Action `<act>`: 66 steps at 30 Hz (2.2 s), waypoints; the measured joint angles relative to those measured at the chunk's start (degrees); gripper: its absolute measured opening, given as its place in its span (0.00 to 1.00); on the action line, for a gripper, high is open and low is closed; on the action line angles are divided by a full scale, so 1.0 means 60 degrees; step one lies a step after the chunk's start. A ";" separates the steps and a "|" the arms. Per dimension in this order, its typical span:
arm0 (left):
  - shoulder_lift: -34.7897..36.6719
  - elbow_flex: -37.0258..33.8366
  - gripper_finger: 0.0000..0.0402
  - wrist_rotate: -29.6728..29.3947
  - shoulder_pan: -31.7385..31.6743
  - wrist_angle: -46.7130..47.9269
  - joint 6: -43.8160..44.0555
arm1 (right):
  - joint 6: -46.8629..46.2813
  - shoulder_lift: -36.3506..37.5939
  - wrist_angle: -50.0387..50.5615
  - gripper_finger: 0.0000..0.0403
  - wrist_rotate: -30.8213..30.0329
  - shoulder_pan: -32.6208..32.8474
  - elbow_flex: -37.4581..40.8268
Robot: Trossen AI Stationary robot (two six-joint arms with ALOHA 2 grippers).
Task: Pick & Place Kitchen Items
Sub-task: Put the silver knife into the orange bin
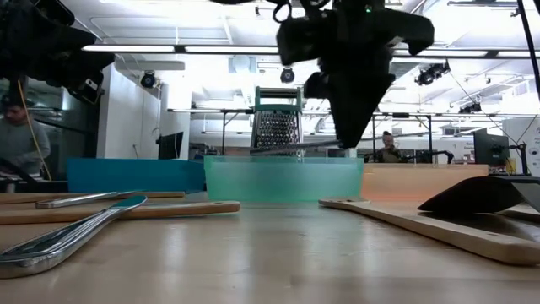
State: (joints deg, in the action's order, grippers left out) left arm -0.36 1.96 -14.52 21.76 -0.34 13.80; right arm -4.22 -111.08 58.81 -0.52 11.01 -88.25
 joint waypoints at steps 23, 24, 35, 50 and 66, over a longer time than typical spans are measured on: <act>0.0003 0.0003 0.38 -0.0022 0.0000 0.0000 -0.0003 | 0.0640 0.2524 0.0470 0.08 -0.0502 -0.1006 0.0503; 0.0003 0.0000 0.38 -0.0022 0.0000 0.0000 -0.0003 | 0.0725 0.2582 0.0515 0.08 -0.0506 -0.1090 0.0503; 0.0003 0.0001 0.38 -0.0022 0.0000 0.0000 -0.0003 | 0.1235 0.2712 0.1404 0.08 0.0113 -0.2060 0.0503; 0.0003 0.0001 0.38 -0.0022 0.0002 -0.0007 -0.0003 | 0.1722 0.3979 0.1667 0.08 -0.0127 -0.3175 0.1391; -0.0004 0.0000 0.38 -0.0018 0.0003 -0.0018 -0.0003 | 0.2232 0.6252 0.0682 0.08 -0.0156 -0.4312 0.3814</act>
State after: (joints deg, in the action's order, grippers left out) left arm -0.38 1.96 -14.63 21.78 -0.45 13.78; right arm 9.17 -73.56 62.90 -1.45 -14.86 -65.36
